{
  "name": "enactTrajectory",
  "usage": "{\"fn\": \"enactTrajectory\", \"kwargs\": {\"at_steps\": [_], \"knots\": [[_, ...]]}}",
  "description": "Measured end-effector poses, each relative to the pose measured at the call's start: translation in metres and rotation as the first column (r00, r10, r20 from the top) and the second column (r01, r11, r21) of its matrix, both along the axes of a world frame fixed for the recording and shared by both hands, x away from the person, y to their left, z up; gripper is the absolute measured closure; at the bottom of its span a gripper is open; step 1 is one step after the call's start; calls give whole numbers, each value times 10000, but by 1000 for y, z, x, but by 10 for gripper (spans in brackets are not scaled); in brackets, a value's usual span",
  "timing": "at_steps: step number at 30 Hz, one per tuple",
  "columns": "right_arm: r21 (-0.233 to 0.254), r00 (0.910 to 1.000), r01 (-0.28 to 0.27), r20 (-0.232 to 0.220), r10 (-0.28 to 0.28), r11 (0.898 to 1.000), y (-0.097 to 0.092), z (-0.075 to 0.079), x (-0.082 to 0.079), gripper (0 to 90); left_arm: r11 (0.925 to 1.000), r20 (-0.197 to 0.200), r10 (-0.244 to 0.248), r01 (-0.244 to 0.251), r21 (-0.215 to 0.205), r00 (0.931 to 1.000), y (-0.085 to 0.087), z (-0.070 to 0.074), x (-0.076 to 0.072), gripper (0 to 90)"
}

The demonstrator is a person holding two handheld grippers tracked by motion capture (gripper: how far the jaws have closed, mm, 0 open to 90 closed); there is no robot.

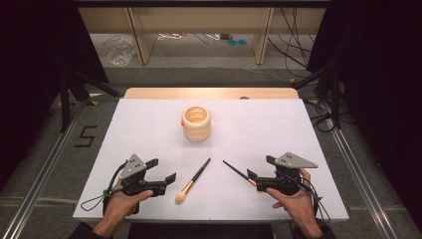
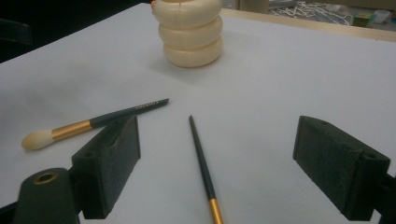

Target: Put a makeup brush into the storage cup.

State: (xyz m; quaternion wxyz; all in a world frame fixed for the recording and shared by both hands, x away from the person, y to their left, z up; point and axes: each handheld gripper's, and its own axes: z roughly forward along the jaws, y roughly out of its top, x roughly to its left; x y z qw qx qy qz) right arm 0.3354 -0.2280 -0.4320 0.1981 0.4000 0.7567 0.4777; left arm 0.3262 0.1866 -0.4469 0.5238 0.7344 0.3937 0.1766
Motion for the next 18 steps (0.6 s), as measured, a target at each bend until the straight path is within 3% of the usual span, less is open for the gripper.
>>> {"fn": "enactTrajectory", "kwargs": {"at_steps": [5, 13, 15, 18], "knots": [[6, 10000, -19, 83, 19, 10000, 0, 0, 1, 158, 10000, -102, 48, -49, -70, 9999, -1, 0, 0, 163], [72, 9997, -125, -209, 127, 9999, 1, 1, -1, 159, 10000, 33, -18, 18, 23, 10000, 0, 0, 0, 164], [-52, 9998, -143, 123, 144, 9999, 1, 0, 0, 159, 10000, 32, 1, -1, -8, 10000, 0, 0, 0, 163], [21, 9996, -251, 152, 251, 9997, 1, 1, 0, 159, 10000, 21, -12, 12, -14, 10000, 0, 0, 0, 163]]}}
